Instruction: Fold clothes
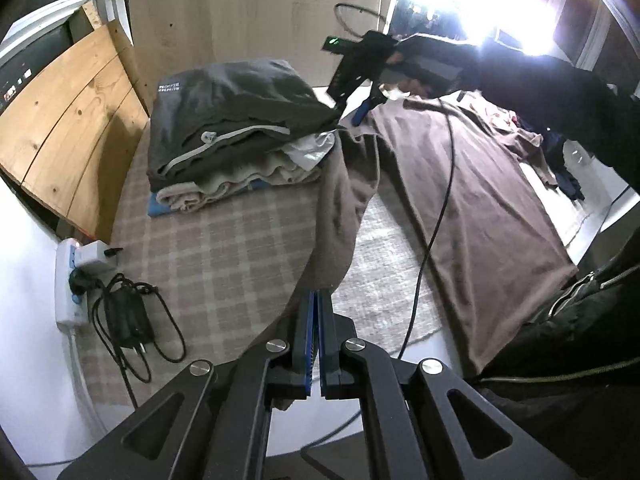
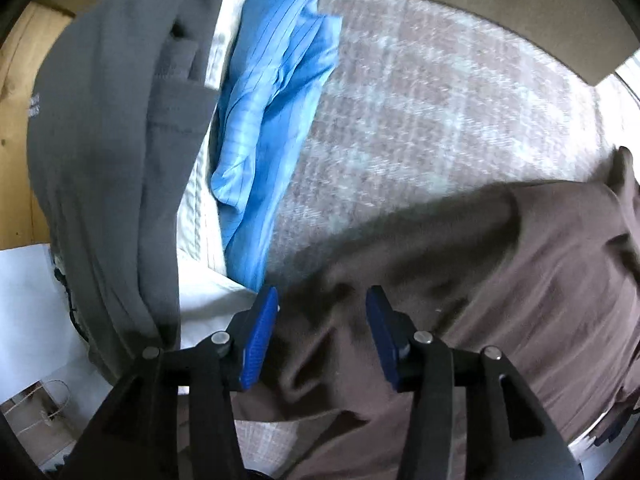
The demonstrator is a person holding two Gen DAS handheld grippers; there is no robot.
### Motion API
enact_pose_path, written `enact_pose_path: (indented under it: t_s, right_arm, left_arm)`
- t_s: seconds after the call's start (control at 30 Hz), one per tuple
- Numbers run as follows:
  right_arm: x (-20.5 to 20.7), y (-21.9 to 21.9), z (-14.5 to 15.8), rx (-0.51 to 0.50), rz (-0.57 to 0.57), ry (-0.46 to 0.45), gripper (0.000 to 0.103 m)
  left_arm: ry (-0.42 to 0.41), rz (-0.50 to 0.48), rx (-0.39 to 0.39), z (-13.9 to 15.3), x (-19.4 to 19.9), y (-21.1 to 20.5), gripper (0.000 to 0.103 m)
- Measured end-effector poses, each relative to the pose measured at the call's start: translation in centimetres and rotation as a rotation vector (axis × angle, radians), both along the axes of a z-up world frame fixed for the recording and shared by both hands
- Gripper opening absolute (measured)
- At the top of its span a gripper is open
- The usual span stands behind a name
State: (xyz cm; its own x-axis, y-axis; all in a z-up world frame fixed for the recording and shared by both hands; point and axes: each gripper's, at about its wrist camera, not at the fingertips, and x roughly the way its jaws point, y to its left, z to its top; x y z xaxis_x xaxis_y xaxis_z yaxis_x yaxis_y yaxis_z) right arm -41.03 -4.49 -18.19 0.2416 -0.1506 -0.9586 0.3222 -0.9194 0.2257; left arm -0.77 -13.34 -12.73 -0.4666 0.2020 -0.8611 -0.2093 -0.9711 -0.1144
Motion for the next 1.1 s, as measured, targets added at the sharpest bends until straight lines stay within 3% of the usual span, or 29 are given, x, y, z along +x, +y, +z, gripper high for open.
enact_pose_path:
  t_s: [0.13,0.17,0.23,0.27,0.43,0.63,0.73,0.83,0.93,1.03,1.1]
  right_arm:
    - [0.2,-1.1,-1.1,0.048,0.008,0.021,0.045]
    - [0.3,-1.0,-1.3,0.055,0.012,0.038,0.039]
    - [0.6,-1.0,-0.7,0.056,0.047,0.073,0.011]
    - [0.6,-0.7,-0.3,0.041,0.053,0.079,0.004]
    - [0.4,2.6,3.0,-0.118,-0.008,0.099,0.003]
    - [1.1,8.5,6.0,-0.327,-0.062,0.095,0.003]
    - [1.8,10.7,6.9,-0.384,-0.055,0.089,0.003]
    - [1.0,15.1,5.5,-0.371,-0.015,0.106,0.003]
    - [0.3,19.3,4.1,-0.352,0.026,0.125,0.003]
    - [2.8,20.0,0.7,-0.174,0.102,0.202,0.007]
    - [3.4,20.7,0.3,-0.177,0.104,0.219,0.010]
  left_arm:
    - [-0.002,0.005,-0.008,-0.2,0.1,0.2,0.001]
    - [-0.004,0.008,-0.007,-0.3,0.1,0.2,0.001]
    - [-0.005,0.011,-0.003,-0.5,0.1,0.1,0.001]
    - [-0.003,0.011,-0.003,-0.5,0.1,0.0,0.001]
    - [0.027,0.020,-0.008,0.5,0.6,1.0,0.001]
    - [0.057,-0.003,-0.066,1.6,3.3,7.6,0.001]
    - [0.048,0.000,-0.095,1.1,5.0,12.3,0.001]
    - [0.021,0.006,-0.079,-0.2,6.4,17.3,0.001]
    - [-0.049,-0.026,-0.004,-3.5,7.2,22.8,0.003]
    - [-0.175,-0.015,0.027,-7.7,8.3,26.7,0.007]
    - [-0.195,0.044,0.050,-8.5,9.8,26.8,0.007]
